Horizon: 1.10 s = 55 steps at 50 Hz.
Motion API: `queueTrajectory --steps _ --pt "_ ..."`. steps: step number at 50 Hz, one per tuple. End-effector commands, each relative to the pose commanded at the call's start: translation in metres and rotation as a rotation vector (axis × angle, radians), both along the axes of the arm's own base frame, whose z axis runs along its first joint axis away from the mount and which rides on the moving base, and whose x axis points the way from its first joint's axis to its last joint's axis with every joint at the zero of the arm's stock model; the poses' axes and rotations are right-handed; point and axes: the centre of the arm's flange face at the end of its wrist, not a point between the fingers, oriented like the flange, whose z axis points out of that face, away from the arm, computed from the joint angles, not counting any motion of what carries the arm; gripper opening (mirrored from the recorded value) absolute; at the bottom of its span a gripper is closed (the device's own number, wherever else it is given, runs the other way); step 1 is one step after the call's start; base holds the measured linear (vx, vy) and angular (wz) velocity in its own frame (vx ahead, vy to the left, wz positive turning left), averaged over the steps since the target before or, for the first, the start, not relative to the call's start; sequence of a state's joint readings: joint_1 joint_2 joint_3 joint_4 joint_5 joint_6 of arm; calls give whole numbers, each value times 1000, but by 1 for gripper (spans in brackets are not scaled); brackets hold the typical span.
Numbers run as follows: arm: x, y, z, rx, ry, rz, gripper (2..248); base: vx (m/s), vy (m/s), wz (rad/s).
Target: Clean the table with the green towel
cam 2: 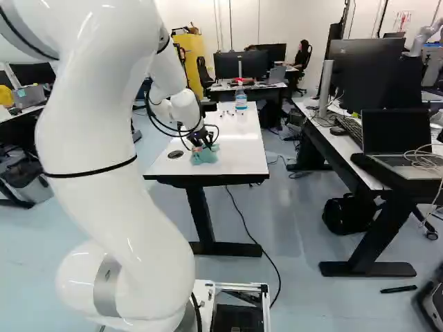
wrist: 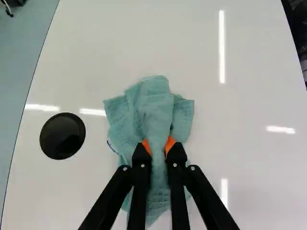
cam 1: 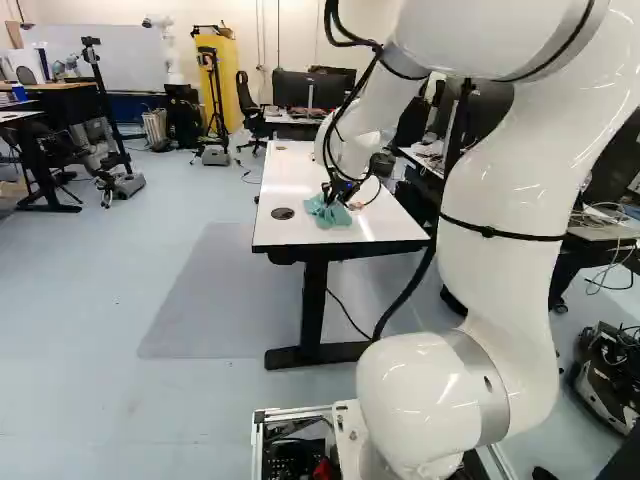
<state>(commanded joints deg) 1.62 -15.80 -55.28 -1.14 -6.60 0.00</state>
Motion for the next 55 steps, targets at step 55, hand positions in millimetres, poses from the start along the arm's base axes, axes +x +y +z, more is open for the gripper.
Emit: queueTrajectory --steps 55 --pt "32 63 -2 2 -20 107 47 0 0 0"
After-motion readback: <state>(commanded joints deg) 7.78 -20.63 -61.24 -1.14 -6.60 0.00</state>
